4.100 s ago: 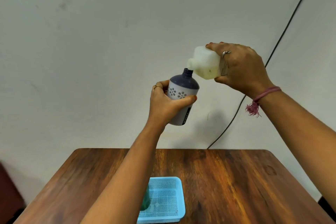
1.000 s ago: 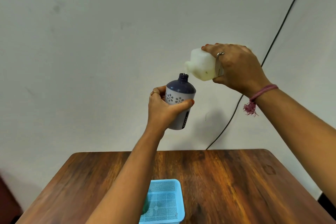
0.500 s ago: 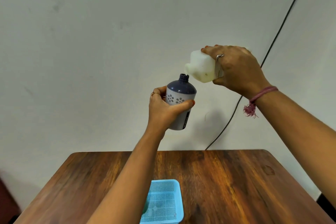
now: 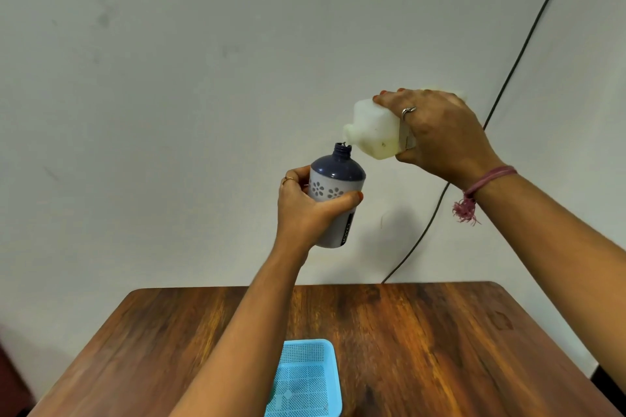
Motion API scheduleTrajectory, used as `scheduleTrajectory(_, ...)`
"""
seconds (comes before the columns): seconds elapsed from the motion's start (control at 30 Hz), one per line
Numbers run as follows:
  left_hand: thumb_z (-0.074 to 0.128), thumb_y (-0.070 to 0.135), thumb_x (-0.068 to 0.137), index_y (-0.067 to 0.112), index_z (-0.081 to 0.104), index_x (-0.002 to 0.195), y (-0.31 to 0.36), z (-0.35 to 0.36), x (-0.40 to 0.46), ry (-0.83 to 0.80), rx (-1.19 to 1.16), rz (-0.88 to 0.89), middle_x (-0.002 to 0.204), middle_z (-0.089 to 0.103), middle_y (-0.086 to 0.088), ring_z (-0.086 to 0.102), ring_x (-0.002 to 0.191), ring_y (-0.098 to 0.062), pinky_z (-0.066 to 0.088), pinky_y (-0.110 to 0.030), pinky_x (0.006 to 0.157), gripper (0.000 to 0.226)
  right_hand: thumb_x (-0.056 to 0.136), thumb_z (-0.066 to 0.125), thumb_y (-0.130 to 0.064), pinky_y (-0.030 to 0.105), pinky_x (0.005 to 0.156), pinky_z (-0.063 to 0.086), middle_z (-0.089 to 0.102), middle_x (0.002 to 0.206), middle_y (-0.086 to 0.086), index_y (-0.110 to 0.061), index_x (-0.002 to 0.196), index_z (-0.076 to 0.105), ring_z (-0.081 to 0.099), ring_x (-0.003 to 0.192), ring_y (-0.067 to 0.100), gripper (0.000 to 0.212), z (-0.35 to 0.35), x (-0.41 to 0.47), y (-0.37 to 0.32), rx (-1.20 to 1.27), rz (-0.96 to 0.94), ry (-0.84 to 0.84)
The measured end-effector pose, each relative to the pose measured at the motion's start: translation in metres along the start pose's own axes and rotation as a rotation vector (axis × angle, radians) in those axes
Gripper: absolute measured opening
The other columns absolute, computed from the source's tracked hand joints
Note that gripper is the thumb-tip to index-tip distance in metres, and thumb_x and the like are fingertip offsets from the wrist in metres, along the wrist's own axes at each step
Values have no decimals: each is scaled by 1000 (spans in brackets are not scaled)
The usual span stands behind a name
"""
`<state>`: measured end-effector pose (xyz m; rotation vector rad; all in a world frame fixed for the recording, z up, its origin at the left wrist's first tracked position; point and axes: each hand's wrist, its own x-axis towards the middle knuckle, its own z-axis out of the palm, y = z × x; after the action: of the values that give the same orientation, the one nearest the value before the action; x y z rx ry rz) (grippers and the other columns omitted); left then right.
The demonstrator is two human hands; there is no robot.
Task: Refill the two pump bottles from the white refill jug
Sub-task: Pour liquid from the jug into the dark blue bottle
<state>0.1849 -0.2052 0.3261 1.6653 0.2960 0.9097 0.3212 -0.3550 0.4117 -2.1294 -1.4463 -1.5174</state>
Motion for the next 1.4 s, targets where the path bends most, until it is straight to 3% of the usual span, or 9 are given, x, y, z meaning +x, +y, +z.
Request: scheduleTrajectory(1.4,89,20,58,18,48,115,1,0,0,10,-21,-4,102,57,5,60,86,-6,47,-16,62,70,58,87,-12,48,92,47,63,124,14,-8,130,53,61,109,36,80,-4,6,4,-36,-74,5)
